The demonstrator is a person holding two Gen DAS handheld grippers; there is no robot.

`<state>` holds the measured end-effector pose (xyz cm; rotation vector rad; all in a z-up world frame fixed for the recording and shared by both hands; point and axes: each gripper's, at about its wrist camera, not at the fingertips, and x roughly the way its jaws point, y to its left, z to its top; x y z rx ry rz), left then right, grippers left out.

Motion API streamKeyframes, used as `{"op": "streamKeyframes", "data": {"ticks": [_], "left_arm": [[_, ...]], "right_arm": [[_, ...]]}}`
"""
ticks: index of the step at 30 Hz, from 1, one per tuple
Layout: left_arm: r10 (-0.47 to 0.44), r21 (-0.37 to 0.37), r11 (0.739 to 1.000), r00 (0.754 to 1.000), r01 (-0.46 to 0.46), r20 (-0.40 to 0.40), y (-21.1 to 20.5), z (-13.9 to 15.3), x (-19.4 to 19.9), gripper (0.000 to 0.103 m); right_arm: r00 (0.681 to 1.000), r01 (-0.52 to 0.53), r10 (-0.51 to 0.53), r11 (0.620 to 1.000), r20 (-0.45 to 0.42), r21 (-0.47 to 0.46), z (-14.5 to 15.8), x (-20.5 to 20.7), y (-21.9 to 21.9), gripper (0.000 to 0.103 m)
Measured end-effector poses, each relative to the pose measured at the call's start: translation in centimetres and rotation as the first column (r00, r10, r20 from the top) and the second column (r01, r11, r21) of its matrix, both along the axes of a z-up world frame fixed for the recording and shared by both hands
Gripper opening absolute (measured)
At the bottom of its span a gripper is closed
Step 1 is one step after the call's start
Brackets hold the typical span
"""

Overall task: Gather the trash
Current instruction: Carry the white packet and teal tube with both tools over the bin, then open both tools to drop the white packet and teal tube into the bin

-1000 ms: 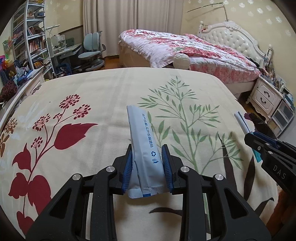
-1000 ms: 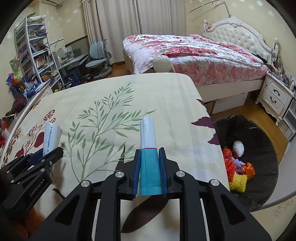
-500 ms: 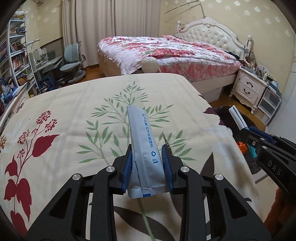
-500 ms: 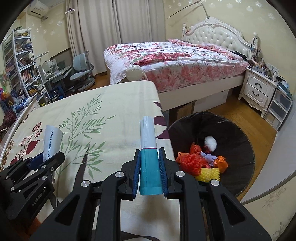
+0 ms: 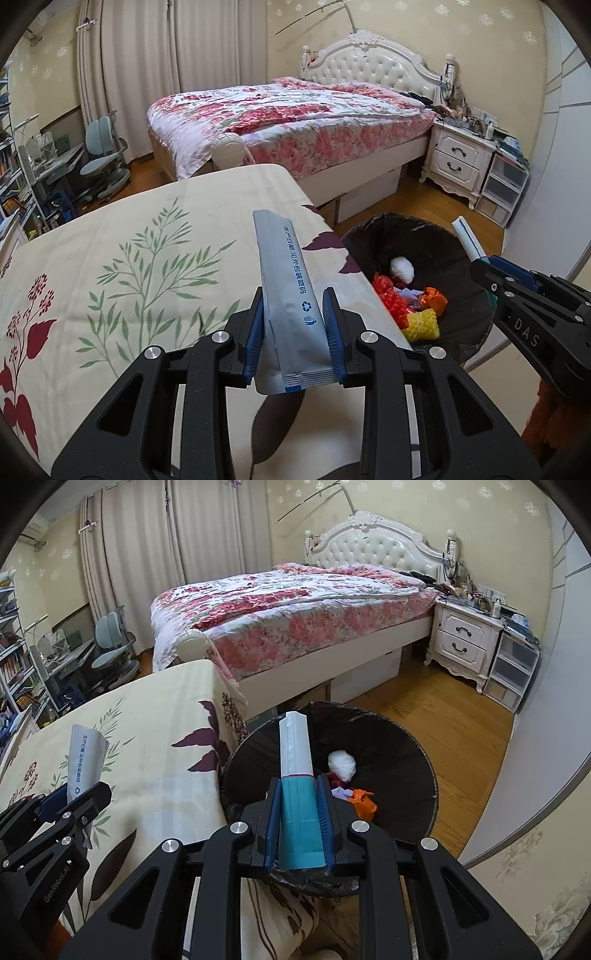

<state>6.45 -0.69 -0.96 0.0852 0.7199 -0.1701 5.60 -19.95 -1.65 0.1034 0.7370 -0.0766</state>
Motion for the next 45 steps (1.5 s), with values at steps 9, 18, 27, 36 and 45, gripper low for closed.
{"op": "streamKeyframes", "data": {"ticks": [9, 18, 27, 36, 45], "left_arm": [[-0.056, 0.018, 0.998, 0.998, 0.056, 0.004, -4.7, -0.6, 2.5, 0.03], [-0.073, 0.045, 0.996, 0.997, 0.073, -0.014, -7.4, -1.7, 4.8, 0.03], [-0.074, 0.065, 0.995, 0.997, 0.076, -0.035, -8.6, -2.5, 6.2, 0.03], [-0.084, 0.073, 0.993, 0.995, 0.088, -0.057, -9.0, -3.1, 6.5, 0.031], [-0.075, 0.068, 0.995, 0.996, 0.078, -0.047, -8.9, -3.0, 6.5, 0.057]], "right_arm": [[0.998, 0.057, -0.057, 0.998, 0.002, 0.0, -0.9, 1.7, -2.6, 0.021], [0.996, 0.09, -0.09, 0.996, -0.003, 0.008, -1.9, 3.4, -4.4, 0.021], [0.994, 0.111, -0.111, 0.994, -0.009, 0.009, -2.5, 4.2, -5.1, 0.021], [0.992, 0.127, -0.126, 0.992, -0.028, 0.017, -3.4, 4.6, -5.8, 0.021], [0.99, 0.138, -0.138, 0.99, -0.024, 0.003, -3.4, 4.7, -5.9, 0.039]]}}
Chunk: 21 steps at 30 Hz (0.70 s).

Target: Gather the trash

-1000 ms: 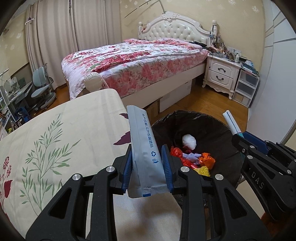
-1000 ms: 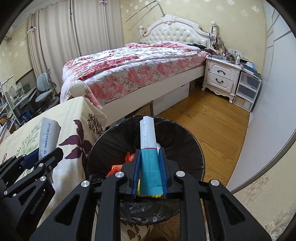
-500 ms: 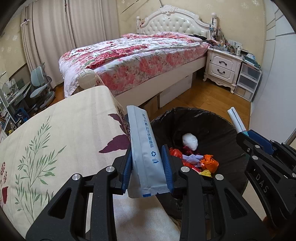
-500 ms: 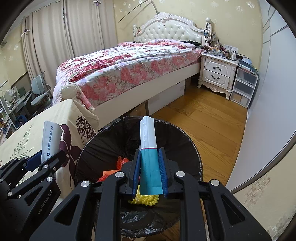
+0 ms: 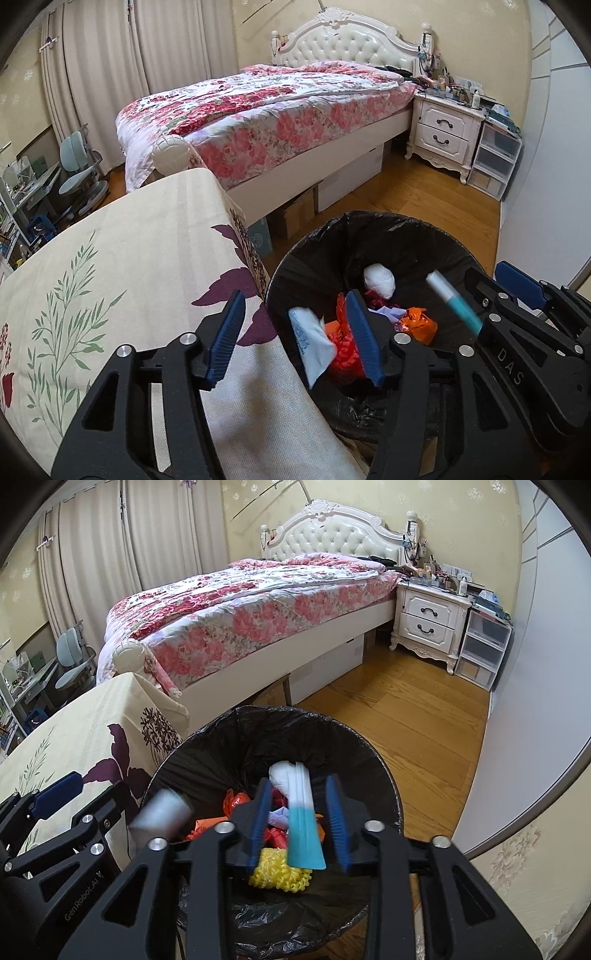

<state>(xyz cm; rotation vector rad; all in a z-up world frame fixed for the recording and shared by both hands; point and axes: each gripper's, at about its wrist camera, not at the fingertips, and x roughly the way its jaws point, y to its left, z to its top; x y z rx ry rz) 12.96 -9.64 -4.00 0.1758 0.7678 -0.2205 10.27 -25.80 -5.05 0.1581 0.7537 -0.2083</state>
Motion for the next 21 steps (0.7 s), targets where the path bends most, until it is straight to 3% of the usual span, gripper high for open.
{"op": "streamKeyframes", "data": {"ticks": [4, 9, 12, 21], "left_arm": [[-0.002, 0.008, 1.0, 1.0, 0.002, 0.013, 0.1, 0.2, -0.2, 0.062], [0.013, -0.011, 1.0, 1.0, -0.013, 0.024, 0.9, 0.7, -0.5, 0.079], [0.023, -0.015, 1.0, 0.999, -0.022, 0.029, 1.4, 0.9, -0.9, 0.081], [0.063, -0.015, 0.998, 0.997, -0.063, 0.041, 3.6, 1.4, -2.8, 0.086]], "right_arm": [[1.0, 0.016, -0.016, 1.0, 0.007, -0.009, 0.2, -0.3, -0.3, 0.049], [0.999, 0.04, -0.039, 0.999, 0.023, -0.032, 0.8, -1.1, -0.4, 0.07], [0.999, 0.045, -0.044, 0.998, 0.025, -0.051, 1.1, -1.5, -0.2, 0.076], [0.999, 0.04, -0.038, 0.996, 0.022, -0.078, 1.7, -3.7, 1.0, 0.083]]}}
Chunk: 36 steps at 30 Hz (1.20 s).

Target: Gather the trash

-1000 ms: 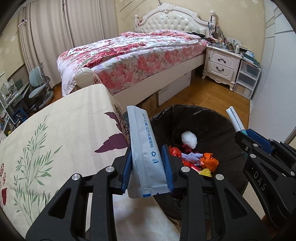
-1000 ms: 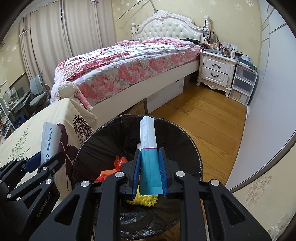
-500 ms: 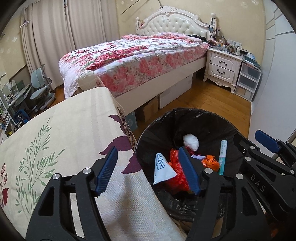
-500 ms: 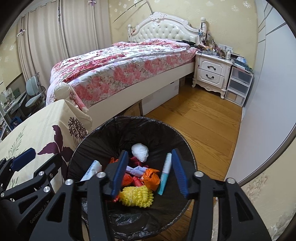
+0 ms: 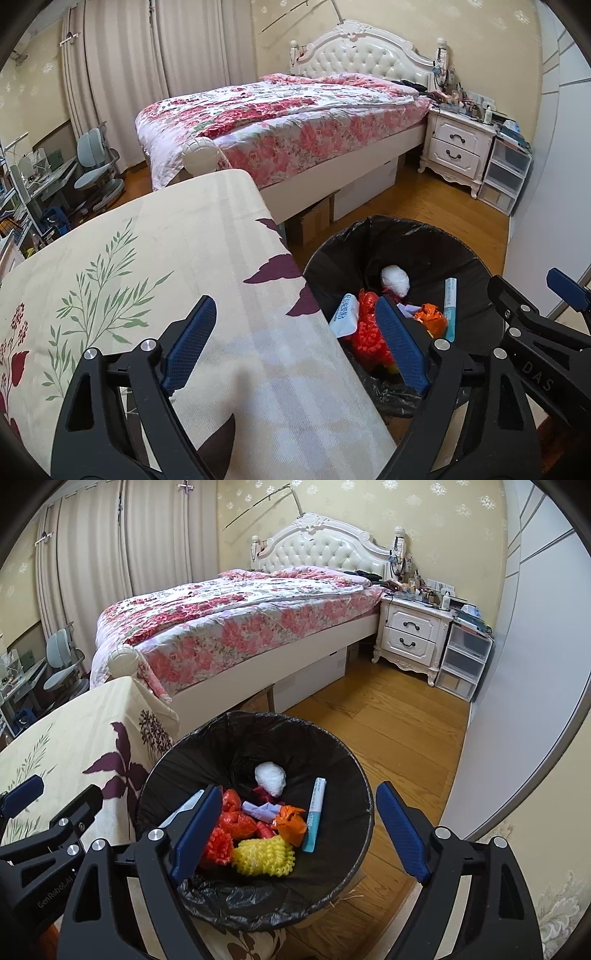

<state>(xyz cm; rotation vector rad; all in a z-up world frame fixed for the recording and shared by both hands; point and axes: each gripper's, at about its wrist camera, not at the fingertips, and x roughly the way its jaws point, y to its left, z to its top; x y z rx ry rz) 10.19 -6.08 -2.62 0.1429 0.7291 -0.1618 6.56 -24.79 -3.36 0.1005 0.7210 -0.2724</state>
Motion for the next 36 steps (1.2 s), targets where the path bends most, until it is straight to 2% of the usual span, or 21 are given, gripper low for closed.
{"op": "streamKeyframes", "data": {"ticks": [9, 22, 36], "left_arm": [[0.026, 0.006, 1.0, 0.999, -0.026, 0.023, 2.3, 1.1, -3.2, 0.088], [0.083, -0.003, 0.997, 0.995, -0.083, 0.061, 6.1, 2.9, -8.2, 0.09], [0.111, -0.025, 0.994, 0.99, -0.109, 0.086, 7.9, 3.4, -11.4, 0.09]], "right_arm": [[0.999, -0.032, 0.032, 0.999, 0.001, 0.006, 0.9, -2.9, 1.7, 0.084], [0.995, -0.067, 0.066, 0.998, 0.07, 0.01, 3.3, -7.0, 3.7, 0.084], [0.989, -0.109, 0.11, 0.994, 0.1, -0.014, 4.0, -8.8, 5.5, 0.084]]}}
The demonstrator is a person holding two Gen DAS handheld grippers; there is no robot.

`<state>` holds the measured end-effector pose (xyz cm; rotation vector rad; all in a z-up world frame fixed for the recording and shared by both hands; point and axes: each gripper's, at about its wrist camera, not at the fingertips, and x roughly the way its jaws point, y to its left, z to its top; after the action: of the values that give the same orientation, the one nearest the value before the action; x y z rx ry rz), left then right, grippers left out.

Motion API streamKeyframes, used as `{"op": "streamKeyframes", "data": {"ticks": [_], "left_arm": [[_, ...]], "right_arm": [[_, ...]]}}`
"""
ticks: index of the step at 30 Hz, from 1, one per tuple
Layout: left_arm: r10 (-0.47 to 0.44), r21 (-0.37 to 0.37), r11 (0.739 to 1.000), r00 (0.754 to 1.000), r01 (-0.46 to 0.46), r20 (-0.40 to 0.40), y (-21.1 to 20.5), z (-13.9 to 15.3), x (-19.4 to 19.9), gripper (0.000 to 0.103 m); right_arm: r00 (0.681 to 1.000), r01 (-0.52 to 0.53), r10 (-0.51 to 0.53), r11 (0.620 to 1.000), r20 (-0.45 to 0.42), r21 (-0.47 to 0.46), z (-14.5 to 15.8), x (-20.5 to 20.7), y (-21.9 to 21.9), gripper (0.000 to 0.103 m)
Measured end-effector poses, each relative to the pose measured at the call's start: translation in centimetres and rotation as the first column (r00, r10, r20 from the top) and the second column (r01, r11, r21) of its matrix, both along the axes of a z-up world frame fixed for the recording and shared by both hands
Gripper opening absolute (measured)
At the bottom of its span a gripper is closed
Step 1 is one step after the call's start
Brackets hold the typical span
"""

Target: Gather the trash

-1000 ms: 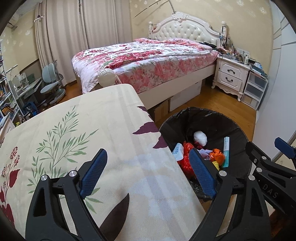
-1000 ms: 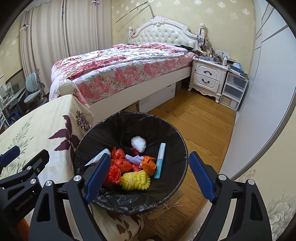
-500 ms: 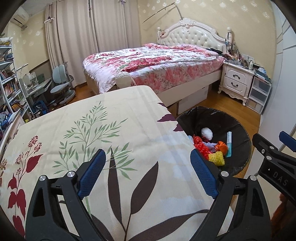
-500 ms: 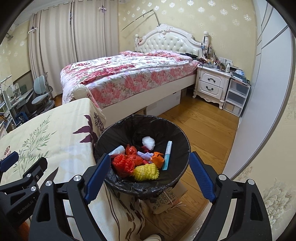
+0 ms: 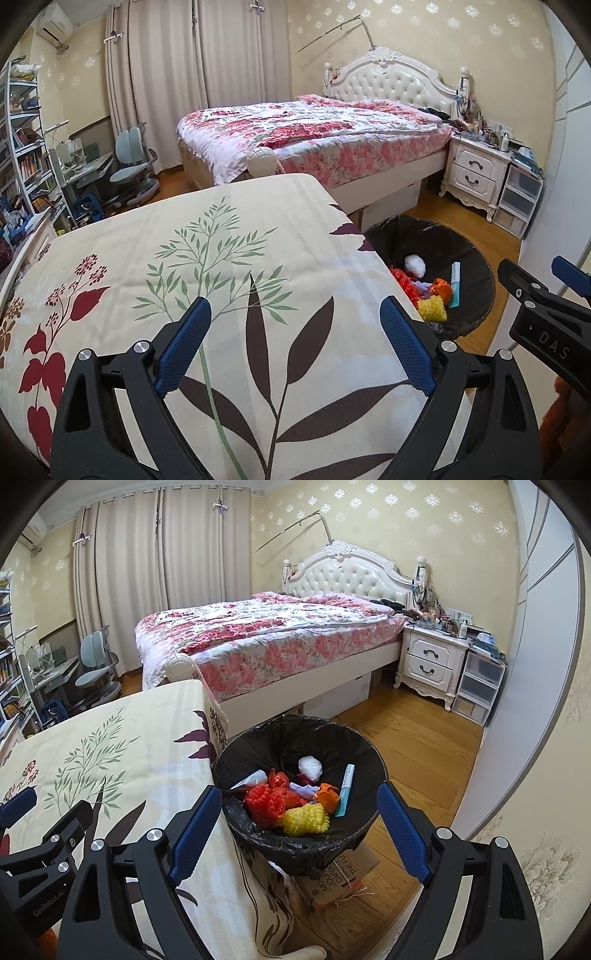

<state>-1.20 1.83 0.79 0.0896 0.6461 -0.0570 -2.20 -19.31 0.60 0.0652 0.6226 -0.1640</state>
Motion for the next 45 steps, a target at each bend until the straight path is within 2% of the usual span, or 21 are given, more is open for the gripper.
{"op": "streamKeyframes", "data": {"ticks": [45], "left_arm": [[0.008, -0.03, 1.0, 1.0, -0.008, 0.001, 0.55, 0.21, -0.92, 0.09]], "right_arm": [[1.0, -0.009, 0.009, 1.0, 0.002, -0.014, -0.07, -0.33, 0.84, 0.084]]}}
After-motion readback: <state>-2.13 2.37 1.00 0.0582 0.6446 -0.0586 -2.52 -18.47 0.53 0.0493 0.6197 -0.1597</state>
